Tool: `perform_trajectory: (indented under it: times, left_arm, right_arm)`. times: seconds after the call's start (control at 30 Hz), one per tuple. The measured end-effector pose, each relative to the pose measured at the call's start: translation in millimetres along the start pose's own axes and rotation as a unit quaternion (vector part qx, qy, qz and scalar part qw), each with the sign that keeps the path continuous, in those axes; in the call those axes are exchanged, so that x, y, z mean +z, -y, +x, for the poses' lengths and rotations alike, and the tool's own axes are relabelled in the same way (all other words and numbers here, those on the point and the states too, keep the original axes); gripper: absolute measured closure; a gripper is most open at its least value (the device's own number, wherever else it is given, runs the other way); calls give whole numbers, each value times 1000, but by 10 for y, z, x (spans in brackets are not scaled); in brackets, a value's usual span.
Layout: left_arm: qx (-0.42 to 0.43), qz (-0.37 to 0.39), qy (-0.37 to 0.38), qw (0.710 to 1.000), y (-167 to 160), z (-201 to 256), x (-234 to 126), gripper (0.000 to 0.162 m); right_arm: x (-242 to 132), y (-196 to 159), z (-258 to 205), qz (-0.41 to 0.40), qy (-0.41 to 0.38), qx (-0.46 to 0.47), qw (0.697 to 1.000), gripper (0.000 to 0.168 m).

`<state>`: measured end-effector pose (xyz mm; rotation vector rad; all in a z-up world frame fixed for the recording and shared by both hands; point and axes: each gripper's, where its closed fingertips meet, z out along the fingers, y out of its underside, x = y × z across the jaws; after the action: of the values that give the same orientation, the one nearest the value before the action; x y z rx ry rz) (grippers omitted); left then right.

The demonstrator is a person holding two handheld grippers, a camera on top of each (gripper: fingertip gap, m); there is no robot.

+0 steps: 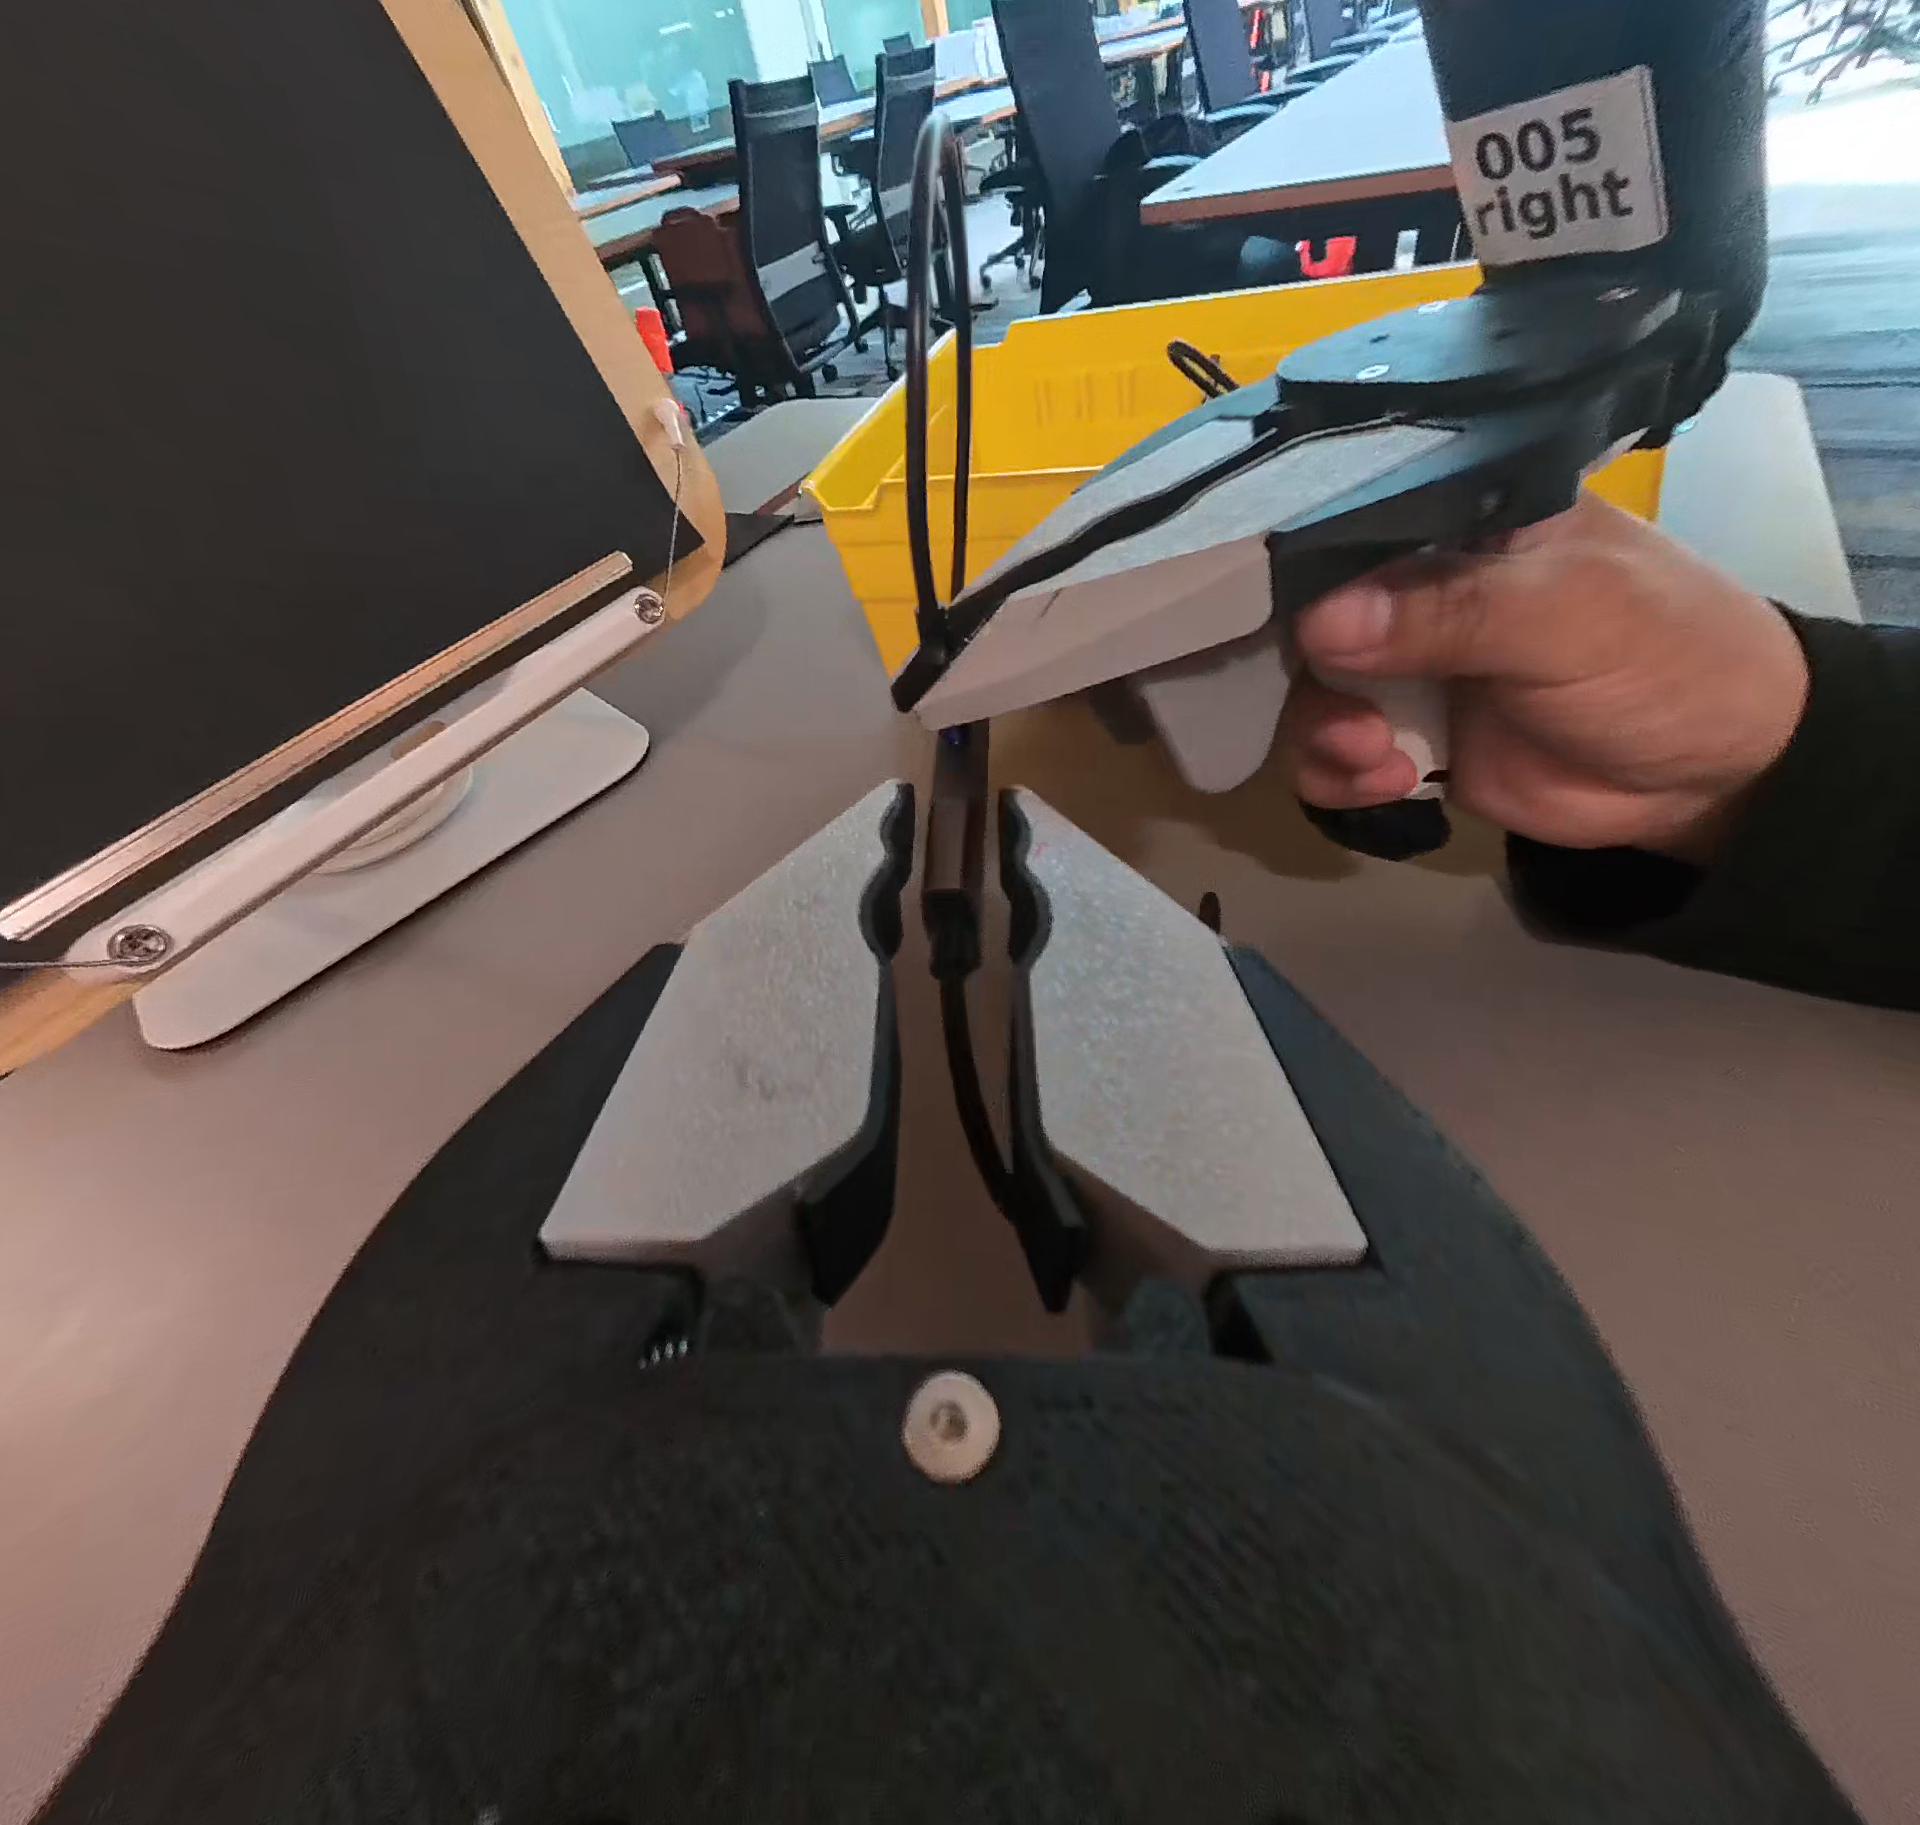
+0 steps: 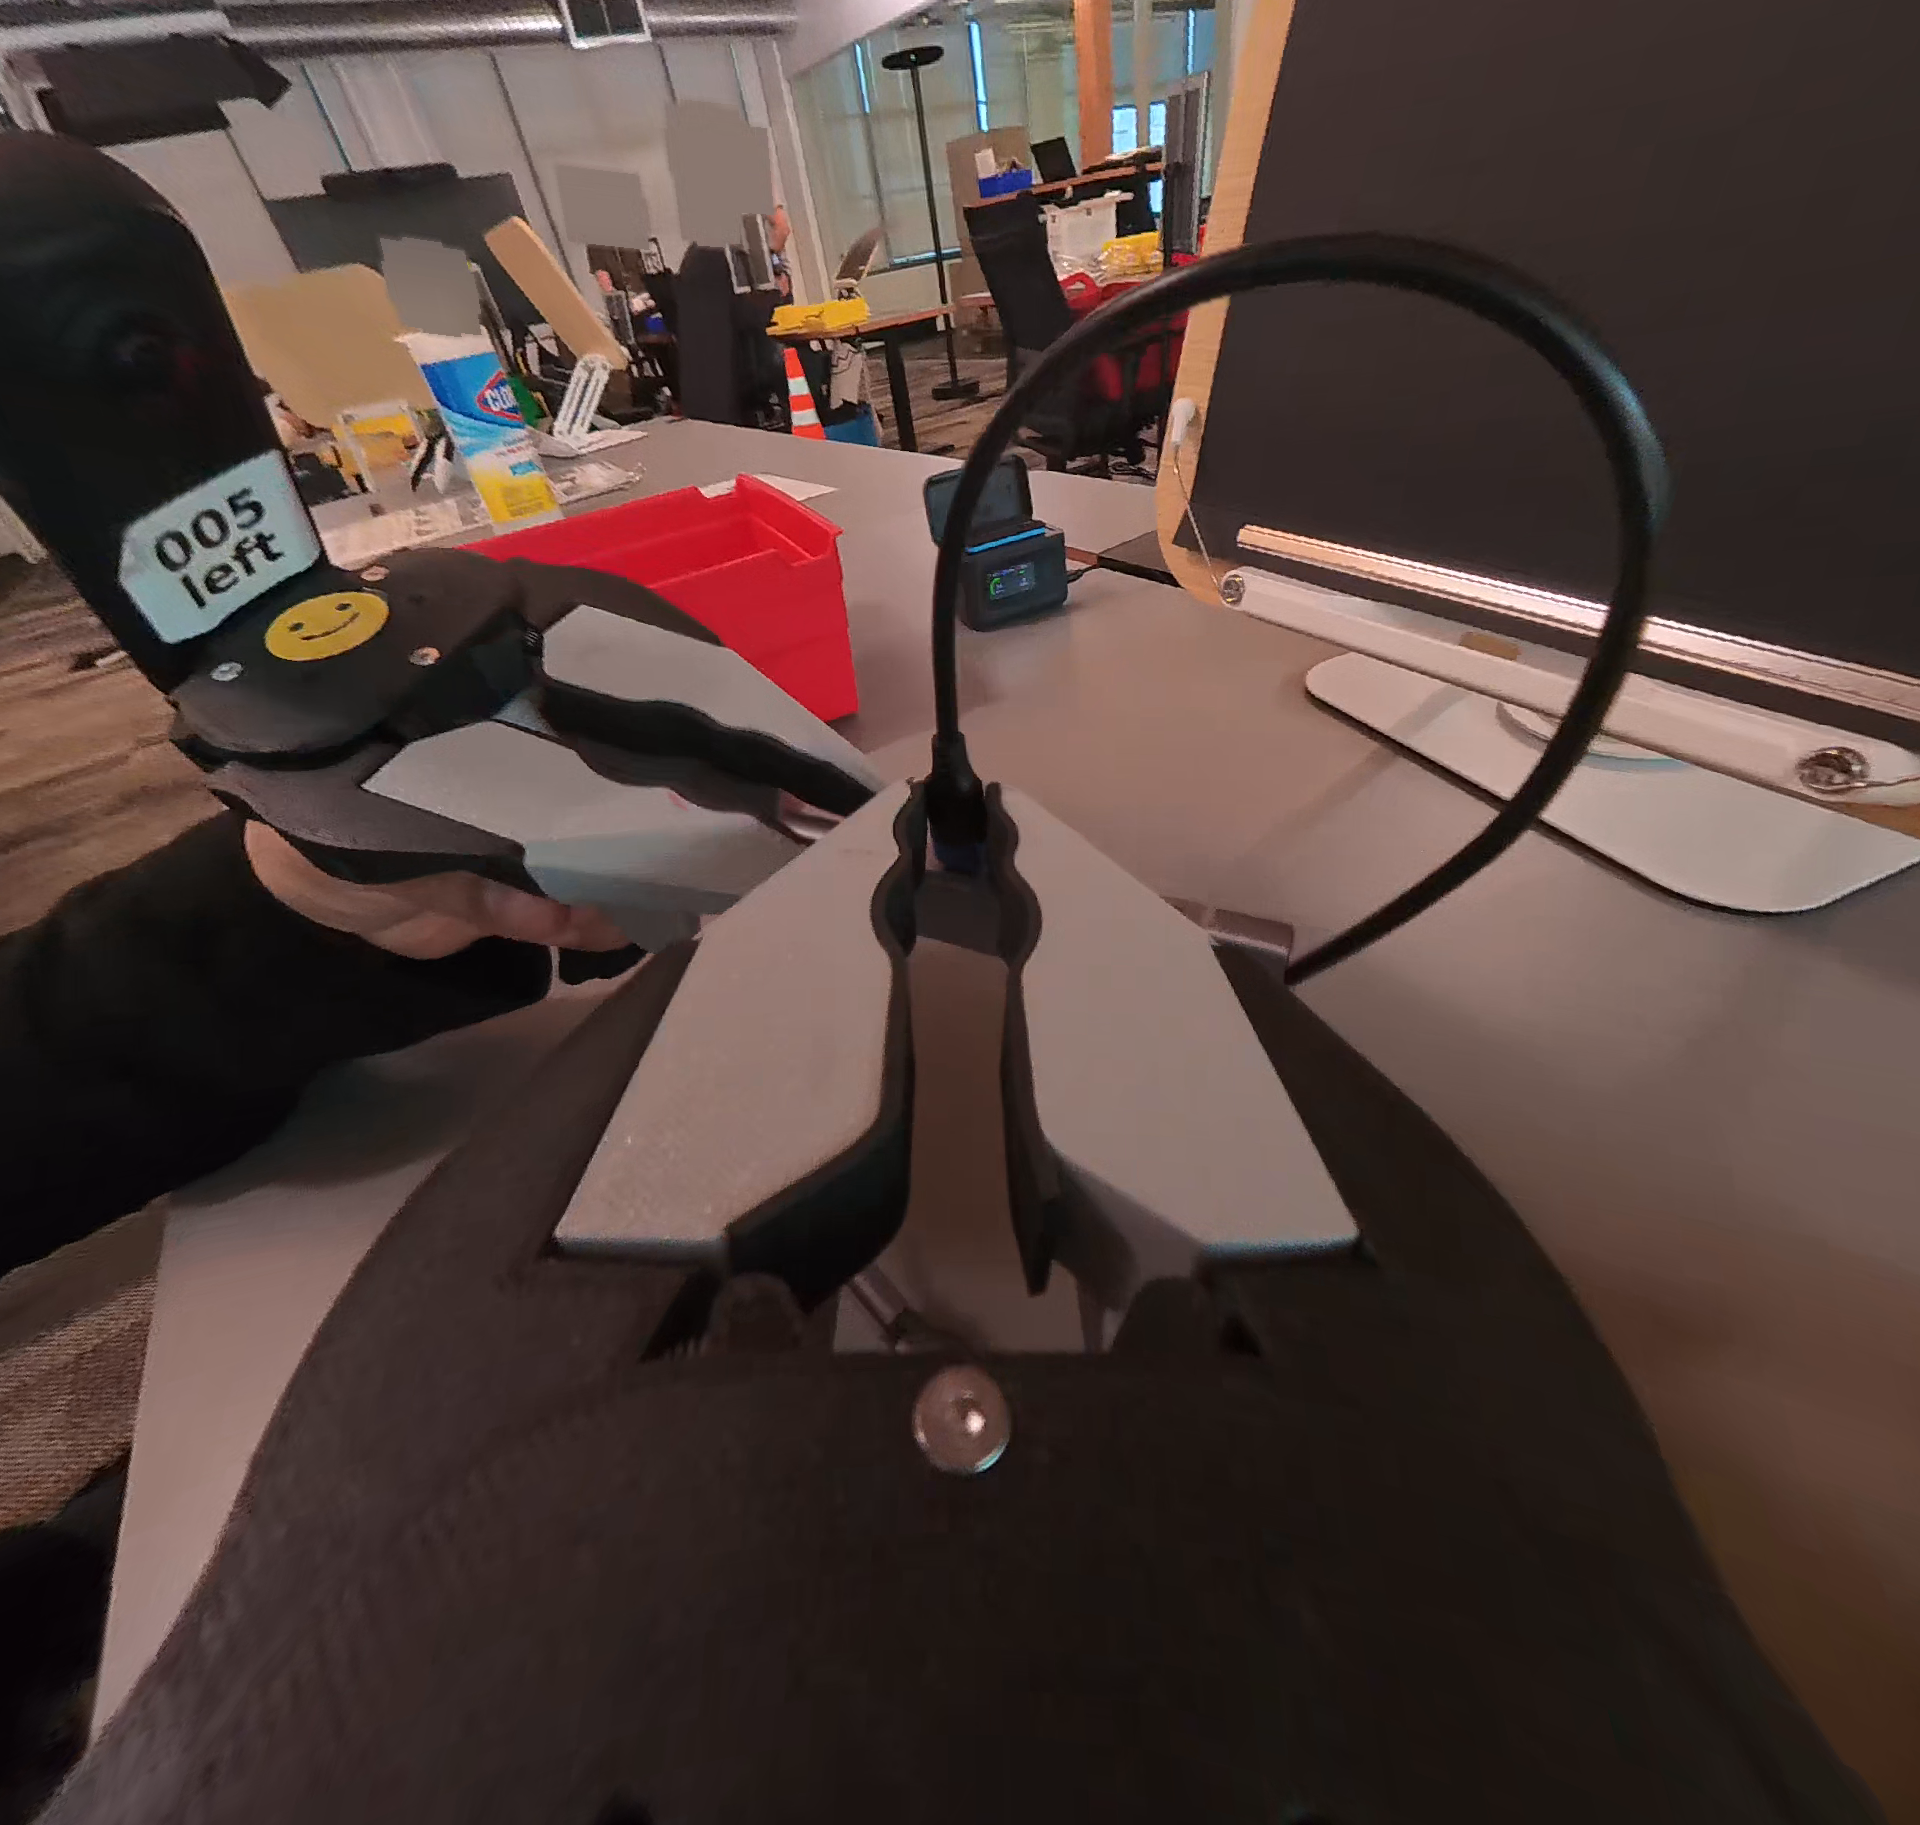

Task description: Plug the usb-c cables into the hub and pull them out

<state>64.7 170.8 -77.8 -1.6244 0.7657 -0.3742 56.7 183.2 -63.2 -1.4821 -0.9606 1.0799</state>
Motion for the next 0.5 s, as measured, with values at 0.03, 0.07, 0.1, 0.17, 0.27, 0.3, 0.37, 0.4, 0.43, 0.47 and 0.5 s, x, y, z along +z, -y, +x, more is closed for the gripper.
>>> perform_trajectory:
  times: [0.03,0.07,0.1,0.17,0.27,0.3,0.37,0.4,0.43,0.47,0.5]
  left_arm:
    - [8,-7,4,1000,-23,-2,10,148]
    - [19,-15,8,1000,-53,-1,22,148]
    - [30,-23,9,999,-83,10,36,150]
    - [52,-32,13,998,-112,13,46,153]
    - [49,-39,9,998,-118,-5,44,154]
    - [48,-39,10,998,-118,-15,46,154]
    - [65,-44,27,997,-139,-57,53,154]
    - [79,-49,38,995,-160,-79,58,155]
    - [93,-56,47,993,-187,-94,67,155]
    - [106,-64,52,991,-221,-97,82,155]
    - [117,-68,58,989,-247,-98,98,155]
  right_arm:
    - [13,-7,-26,-1,6,0,1000,161]
    - [30,-16,-64,-2,15,2,1000,161]
    - [47,-14,-121,1,30,7,1000,161]
    - [74,-27,-174,3,42,14,999,161]
    - [72,-29,-173,4,47,18,999,161]
    - [76,-26,-167,6,44,18,999,161]
    - [103,-38,-146,4,25,10,1000,160]
    - [121,-55,-131,-1,12,3,1000,160]
    - [135,-83,-113,-11,-3,-7,1000,160]
    - [143,-121,-92,-25,-17,-20,999,161]
    - [143,-153,-71,-37,-30,-31,998,161]
